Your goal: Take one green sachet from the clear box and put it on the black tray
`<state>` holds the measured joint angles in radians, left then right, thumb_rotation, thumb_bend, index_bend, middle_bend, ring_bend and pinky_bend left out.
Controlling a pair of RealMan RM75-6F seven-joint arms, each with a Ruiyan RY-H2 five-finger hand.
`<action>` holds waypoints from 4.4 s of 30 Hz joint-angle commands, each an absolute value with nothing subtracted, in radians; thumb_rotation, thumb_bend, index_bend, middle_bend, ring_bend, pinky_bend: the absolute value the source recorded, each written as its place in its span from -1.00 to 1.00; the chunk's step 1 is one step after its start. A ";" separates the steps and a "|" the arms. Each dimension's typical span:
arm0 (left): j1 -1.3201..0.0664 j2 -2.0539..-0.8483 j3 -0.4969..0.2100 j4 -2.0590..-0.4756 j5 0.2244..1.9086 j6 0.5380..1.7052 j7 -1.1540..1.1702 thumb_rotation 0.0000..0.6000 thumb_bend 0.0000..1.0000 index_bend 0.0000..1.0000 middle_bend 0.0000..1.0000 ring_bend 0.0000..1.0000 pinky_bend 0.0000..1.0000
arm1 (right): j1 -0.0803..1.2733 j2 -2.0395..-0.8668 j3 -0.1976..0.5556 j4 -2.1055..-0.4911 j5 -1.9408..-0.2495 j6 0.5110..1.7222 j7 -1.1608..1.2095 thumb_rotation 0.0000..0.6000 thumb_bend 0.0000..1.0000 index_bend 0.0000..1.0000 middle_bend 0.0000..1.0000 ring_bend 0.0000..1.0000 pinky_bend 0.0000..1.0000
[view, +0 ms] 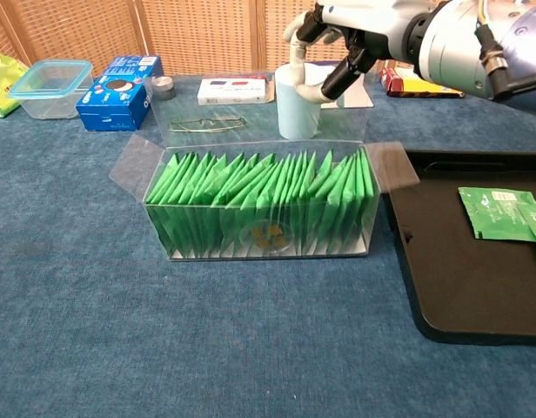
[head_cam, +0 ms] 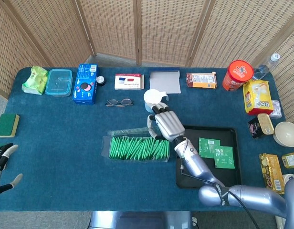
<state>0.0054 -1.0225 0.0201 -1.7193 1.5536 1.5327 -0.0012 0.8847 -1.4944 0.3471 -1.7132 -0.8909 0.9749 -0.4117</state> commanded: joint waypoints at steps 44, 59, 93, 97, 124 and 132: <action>0.006 -1.026 0.023 -1.708 1.546 1.524 -0.007 1.00 -0.53 -0.74 -0.76 -0.79 -0.52 | 0.931 -1.530 0.342 -1.632 -0.833 1.055 -0.294 1.00 -0.09 -0.61 -0.89 -0.76 -0.78; 0.005 -1.028 0.023 -1.704 1.546 1.523 -0.013 1.00 -0.52 -0.74 -0.76 -0.79 -0.52 | 0.942 -1.526 0.344 -1.627 -0.776 1.031 -0.338 1.00 -0.09 0.21 -0.70 -0.76 -0.78; 0.005 -1.029 0.023 -1.701 1.553 1.529 -0.015 1.00 -0.53 -0.74 -0.77 -0.79 -0.52 | 0.937 -1.467 0.330 -1.650 -0.800 0.939 -0.271 0.06 0.27 0.21 -0.71 -0.76 -0.79; 0.005 -1.029 0.024 -1.700 1.554 1.529 -0.014 1.00 -0.53 -0.74 -0.77 -0.79 -0.52 | 0.939 -1.467 0.321 -1.647 -0.793 0.945 -0.285 0.06 0.28 0.21 -0.71 -0.76 -0.79; 0.004 -1.024 0.021 -1.722 1.565 1.539 0.008 1.00 -0.53 -0.74 -0.77 -0.79 -0.52 | 0.885 -1.469 0.304 -1.610 -0.847 1.032 -0.292 -0.22 -0.08 -1.00 -1.00 -0.97 -0.89; 0.007 -1.021 0.020 -1.721 1.564 1.545 0.008 1.00 -0.53 -0.74 -0.77 -0.79 -0.52 | 0.873 -1.479 0.328 -1.622 -0.850 1.060 -0.272 -0.21 -0.17 -0.98 -1.00 -0.97 -0.89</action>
